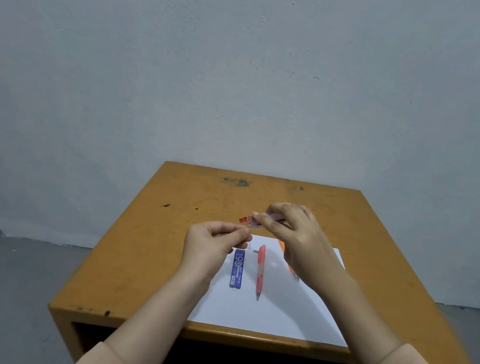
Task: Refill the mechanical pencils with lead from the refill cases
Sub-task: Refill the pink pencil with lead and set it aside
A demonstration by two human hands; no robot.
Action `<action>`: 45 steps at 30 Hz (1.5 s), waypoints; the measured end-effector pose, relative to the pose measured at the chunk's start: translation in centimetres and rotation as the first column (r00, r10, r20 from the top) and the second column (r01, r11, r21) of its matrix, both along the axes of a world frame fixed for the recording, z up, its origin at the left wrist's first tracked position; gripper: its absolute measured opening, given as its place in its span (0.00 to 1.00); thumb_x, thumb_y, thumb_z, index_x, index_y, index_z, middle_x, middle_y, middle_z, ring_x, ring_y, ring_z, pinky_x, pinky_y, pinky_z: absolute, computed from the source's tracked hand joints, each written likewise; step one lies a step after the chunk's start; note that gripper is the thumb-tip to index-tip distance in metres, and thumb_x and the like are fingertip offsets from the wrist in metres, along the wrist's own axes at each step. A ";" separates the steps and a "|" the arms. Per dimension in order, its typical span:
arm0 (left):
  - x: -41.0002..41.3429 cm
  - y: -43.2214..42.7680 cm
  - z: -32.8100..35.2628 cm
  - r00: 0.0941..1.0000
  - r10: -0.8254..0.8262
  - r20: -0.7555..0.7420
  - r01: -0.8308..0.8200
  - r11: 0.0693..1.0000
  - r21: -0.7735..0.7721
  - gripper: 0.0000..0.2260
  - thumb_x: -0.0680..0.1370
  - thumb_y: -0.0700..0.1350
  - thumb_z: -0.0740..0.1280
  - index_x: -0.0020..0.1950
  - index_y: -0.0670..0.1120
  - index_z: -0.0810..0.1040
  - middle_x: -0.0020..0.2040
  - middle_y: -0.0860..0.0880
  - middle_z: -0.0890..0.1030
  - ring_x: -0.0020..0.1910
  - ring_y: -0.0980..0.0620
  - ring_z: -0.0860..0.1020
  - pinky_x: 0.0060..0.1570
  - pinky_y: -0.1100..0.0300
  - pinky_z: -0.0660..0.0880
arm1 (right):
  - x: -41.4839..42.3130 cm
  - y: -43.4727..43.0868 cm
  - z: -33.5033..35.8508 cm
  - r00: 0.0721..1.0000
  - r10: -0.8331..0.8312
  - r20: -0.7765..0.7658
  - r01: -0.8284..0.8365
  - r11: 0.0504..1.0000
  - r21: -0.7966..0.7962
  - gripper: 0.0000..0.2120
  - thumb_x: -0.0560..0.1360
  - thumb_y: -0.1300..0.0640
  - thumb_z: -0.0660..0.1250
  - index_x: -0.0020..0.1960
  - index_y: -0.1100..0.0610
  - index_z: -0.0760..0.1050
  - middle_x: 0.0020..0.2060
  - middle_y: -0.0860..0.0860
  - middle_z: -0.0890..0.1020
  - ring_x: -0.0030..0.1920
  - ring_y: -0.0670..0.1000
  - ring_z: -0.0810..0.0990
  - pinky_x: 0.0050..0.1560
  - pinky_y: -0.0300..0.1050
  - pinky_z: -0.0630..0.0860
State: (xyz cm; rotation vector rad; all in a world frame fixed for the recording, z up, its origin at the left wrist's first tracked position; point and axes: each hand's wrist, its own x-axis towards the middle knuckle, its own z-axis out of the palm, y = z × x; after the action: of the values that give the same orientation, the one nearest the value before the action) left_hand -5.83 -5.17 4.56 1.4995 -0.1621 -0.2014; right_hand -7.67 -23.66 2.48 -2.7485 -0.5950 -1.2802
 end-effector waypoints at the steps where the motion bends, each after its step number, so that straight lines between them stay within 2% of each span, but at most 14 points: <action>1: 0.1 0.0 0.0 1.000 0.002 0.016 -0.002 1.000 0.012 0.01 0.72 0.42 0.73 0.41 0.46 0.84 0.37 0.49 0.85 0.40 0.53 0.83 0.39 0.64 0.73 | 0.0 0.0 0.0 1.000 0.002 0.000 -0.002 1.000 0.000 0.32 0.62 0.80 0.69 0.61 0.56 0.78 0.50 0.57 0.78 0.51 0.54 0.75 0.46 0.53 0.75; 3: 0.2 0.1 -0.1 0.999 -0.002 0.044 0.001 1.000 0.030 0.02 0.72 0.41 0.73 0.40 0.46 0.84 0.36 0.49 0.85 0.39 0.53 0.83 0.40 0.64 0.73 | 0.0 0.0 0.1 1.000 0.005 0.000 -0.005 1.000 0.000 0.31 0.62 0.80 0.69 0.61 0.57 0.78 0.50 0.57 0.79 0.51 0.53 0.75 0.46 0.53 0.75; 11: 0.5 0.7 -0.2 0.995 -0.013 0.095 0.007 0.998 0.059 0.01 0.72 0.42 0.74 0.42 0.46 0.84 0.37 0.51 0.84 0.36 0.58 0.82 0.32 0.73 0.73 | -0.6 0.0 0.6 1.000 -0.004 -0.020 0.005 0.999 0.054 0.32 0.60 0.82 0.68 0.59 0.58 0.80 0.50 0.59 0.79 0.51 0.51 0.71 0.46 0.50 0.76; 14: 0.6 0.9 -0.2 0.994 -0.006 0.108 -0.002 0.998 0.069 0.01 0.72 0.42 0.74 0.42 0.46 0.84 0.36 0.50 0.84 0.36 0.59 0.81 0.32 0.73 0.73 | -1.0 0.1 0.9 0.999 -0.016 -0.030 0.018 0.997 0.071 0.32 0.59 0.82 0.67 0.59 0.59 0.80 0.49 0.60 0.80 0.51 0.50 0.70 0.46 0.48 0.73; 18: 0.6 0.9 0.0 0.993 -0.013 0.121 0.010 0.999 0.030 0.03 0.71 0.40 0.75 0.43 0.46 0.84 0.37 0.49 0.84 0.36 0.59 0.81 0.32 0.73 0.72 | -0.9 0.1 0.8 1.000 -0.009 -0.022 0.010 0.997 0.070 0.30 0.62 0.80 0.63 0.60 0.59 0.79 0.50 0.60 0.80 0.50 0.52 0.72 0.46 0.49 0.75; 24: 0.4 0.3 0.1 0.989 -0.019 0.144 0.018 1.000 0.011 0.03 0.70 0.40 0.75 0.43 0.45 0.85 0.35 0.51 0.84 0.35 0.58 0.81 0.33 0.72 0.71 | -0.4 0.1 0.4 1.000 -0.009 -0.010 0.009 0.997 0.073 0.31 0.62 0.81 0.68 0.60 0.58 0.79 0.51 0.58 0.79 0.50 0.52 0.74 0.48 0.48 0.74; 30: 0.5 0.7 0.2 0.987 -0.019 0.160 0.016 1.000 0.018 0.03 0.71 0.40 0.74 0.41 0.49 0.85 0.36 0.51 0.84 0.35 0.59 0.80 0.32 0.73 0.71 | -0.7 0.0 0.7 1.000 -0.025 -0.019 0.026 0.997 0.071 0.29 0.64 0.78 0.62 0.60 0.58 0.79 0.51 0.59 0.80 0.51 0.52 0.73 0.50 0.45 0.71; 35: 0.6 1.1 0.0 0.987 -0.002 0.161 -0.002 1.000 0.021 0.04 0.70 0.42 0.75 0.39 0.51 0.85 0.36 0.50 0.84 0.37 0.56 0.81 0.35 0.71 0.73 | -0.8 -0.2 0.3 0.999 -0.016 -0.031 0.020 0.992 0.122 0.29 0.65 0.76 0.59 0.62 0.56 0.77 0.51 0.58 0.79 0.48 0.58 0.78 0.47 0.48 0.76; 40: 0.7 1.3 0.0 0.989 -0.005 0.146 0.003 1.000 0.018 0.04 0.70 0.40 0.75 0.41 0.48 0.84 0.37 0.51 0.84 0.38 0.58 0.81 0.36 0.70 0.74 | -0.5 -0.3 -0.3 0.999 -0.004 -0.041 0.012 0.982 0.189 0.33 0.63 0.80 0.59 0.62 0.56 0.78 0.51 0.58 0.79 0.50 0.55 0.77 0.49 0.50 0.76; 45: 0.4 0.9 0.0 0.991 -0.033 0.133 0.037 0.999 -0.032 0.07 0.70 0.38 0.75 0.45 0.47 0.84 0.38 0.51 0.85 0.37 0.59 0.81 0.36 0.71 0.74 | -0.6 -0.1 -0.5 0.998 -0.002 -0.063 0.016 0.976 0.219 0.34 0.64 0.81 0.62 0.63 0.55 0.77 0.52 0.57 0.78 0.50 0.58 0.78 0.49 0.49 0.76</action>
State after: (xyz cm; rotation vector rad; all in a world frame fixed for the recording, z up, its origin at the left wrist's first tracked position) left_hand -5.45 -4.27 4.58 1.4773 -0.2971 -0.1266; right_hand -8.29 -23.81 1.98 -2.6011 -0.4092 -1.1781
